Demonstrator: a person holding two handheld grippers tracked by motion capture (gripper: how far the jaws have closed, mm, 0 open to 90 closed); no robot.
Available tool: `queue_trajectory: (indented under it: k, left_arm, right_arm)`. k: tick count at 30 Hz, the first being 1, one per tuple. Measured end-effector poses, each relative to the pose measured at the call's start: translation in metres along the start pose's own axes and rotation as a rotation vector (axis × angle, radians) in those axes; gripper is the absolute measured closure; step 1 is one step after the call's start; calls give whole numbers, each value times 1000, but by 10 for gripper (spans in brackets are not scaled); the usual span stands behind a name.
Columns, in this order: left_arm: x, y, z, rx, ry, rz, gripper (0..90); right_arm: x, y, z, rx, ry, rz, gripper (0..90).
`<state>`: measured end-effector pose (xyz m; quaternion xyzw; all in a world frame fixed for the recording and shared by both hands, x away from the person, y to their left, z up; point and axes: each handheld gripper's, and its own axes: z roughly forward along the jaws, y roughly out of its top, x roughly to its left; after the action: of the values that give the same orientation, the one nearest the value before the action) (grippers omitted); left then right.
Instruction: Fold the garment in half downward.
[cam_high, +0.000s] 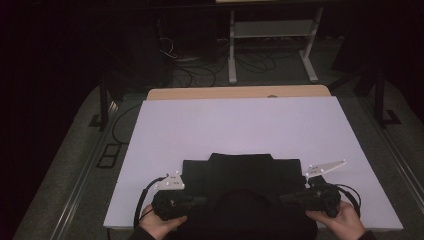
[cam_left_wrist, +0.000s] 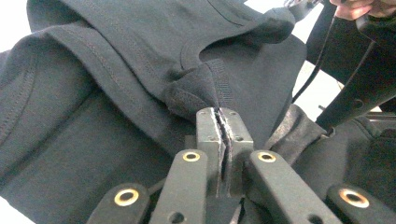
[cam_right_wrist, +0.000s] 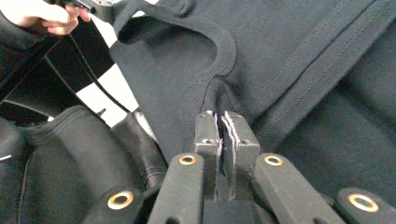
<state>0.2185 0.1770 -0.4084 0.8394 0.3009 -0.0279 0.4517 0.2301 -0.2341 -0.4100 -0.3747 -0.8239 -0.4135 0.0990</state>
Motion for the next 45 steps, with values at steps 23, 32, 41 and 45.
queue_trajectory:
  k: [23, 32, 41, 45]
  left_arm:
    - [10, -2, -3, -43, -7, -89, 420]
    - [13, 5, -16, -97, -38, -80, 302]
    - [27, 14, -30, -108, -32, -94, 143]
    - [34, 20, -39, -142, -5, -87, 104]
  right_arm:
    - [-3, -2, -2, -23, -14, 35, 426]
    - [-4, 7, -8, -63, -57, 23, 238]
    - [-3, 23, -19, -90, -128, 21, 42]
    - [-4, 33, -25, -111, -159, -8, 0]
